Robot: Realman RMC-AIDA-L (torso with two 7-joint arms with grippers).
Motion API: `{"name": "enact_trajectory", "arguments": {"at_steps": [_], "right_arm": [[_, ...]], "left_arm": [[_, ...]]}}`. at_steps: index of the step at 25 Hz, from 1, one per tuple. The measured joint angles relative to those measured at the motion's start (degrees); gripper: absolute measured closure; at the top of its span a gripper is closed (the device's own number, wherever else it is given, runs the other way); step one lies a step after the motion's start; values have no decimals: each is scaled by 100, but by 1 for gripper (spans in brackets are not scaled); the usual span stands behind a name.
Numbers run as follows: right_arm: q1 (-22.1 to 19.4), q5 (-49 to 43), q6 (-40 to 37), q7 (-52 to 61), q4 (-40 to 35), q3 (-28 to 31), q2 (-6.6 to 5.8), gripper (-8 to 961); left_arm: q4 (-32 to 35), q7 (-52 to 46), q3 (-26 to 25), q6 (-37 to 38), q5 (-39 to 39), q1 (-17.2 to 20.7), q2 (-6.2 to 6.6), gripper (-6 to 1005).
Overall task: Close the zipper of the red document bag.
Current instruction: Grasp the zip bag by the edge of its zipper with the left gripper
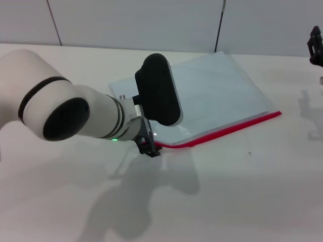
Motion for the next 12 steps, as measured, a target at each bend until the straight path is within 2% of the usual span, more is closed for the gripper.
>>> {"name": "enact_trajectory", "arguments": {"at_steps": [4,9,12], "right_arm": [[1,-2,0,-3,0,0,0,465],[1,-1,58,-3,0,0,0,465],[0,4,85,-4,0,0,0,465]], "left_arm": [[-182,-15,-44,77,-82,-77,0,108],[-259,-53,-114,281,-110,-87,0,301],[-255,-63,-125,466,-92,-26,0,366]]}}
